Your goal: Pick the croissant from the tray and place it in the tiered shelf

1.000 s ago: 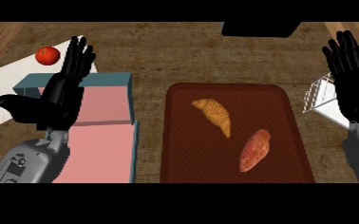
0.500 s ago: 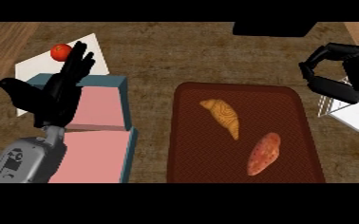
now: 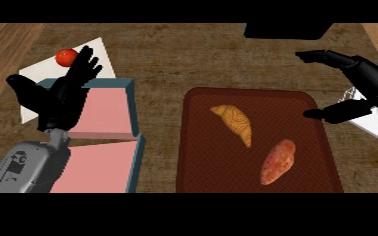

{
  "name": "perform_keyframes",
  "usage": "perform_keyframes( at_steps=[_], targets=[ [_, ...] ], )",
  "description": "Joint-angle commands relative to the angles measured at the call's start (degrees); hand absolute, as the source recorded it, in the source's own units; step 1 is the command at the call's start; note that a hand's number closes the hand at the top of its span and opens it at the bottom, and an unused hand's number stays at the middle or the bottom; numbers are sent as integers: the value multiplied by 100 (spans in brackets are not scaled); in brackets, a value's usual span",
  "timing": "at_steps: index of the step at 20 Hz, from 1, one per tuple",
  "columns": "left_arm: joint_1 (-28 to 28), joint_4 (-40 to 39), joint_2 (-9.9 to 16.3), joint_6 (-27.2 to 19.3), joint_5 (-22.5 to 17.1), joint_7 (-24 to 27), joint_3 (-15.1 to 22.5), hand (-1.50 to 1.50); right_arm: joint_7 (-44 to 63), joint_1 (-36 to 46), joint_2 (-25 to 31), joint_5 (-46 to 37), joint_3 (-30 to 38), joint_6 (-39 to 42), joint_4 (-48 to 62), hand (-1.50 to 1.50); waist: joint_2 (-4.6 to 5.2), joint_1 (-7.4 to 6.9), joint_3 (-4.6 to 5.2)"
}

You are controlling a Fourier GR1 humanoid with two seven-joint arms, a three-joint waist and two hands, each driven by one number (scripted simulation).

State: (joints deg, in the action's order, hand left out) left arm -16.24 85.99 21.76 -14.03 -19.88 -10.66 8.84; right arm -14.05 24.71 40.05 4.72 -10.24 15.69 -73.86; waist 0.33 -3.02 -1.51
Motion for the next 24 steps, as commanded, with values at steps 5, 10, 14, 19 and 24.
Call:
perform_keyframes(
  at_steps=[5, 10, 14, 19, 24],
  targets=[
    [1044, -896, -109, 282, -152, -349, 231, 0, 26, 254, 348, -182, -569, 1075, -170, -150, 36, 98, 168],
    [902, -1005, -72, 357, -193, -450, 124, 0, 1016, 625, 301, -510, -957, 1073, -684, -150, -29, 170, 182],
    [954, -986, 15, 452, -192, -413, 62, 0, 1971, 898, -111, -835, -1173, 599, -875, -150, -42, 80, 183],
    [1015, -1165, -147, 396, -92, -243, 103, 0, 2799, 962, -392, -1266, -1483, 284, -1133, -150, -33, 204, 180],
    [934, -1151, -187, 363, -78, -361, 96, 0, 3716, 1172, -796, -1511, -1872, 327, -1214, -150, -35, 177, 173]
  ],
)
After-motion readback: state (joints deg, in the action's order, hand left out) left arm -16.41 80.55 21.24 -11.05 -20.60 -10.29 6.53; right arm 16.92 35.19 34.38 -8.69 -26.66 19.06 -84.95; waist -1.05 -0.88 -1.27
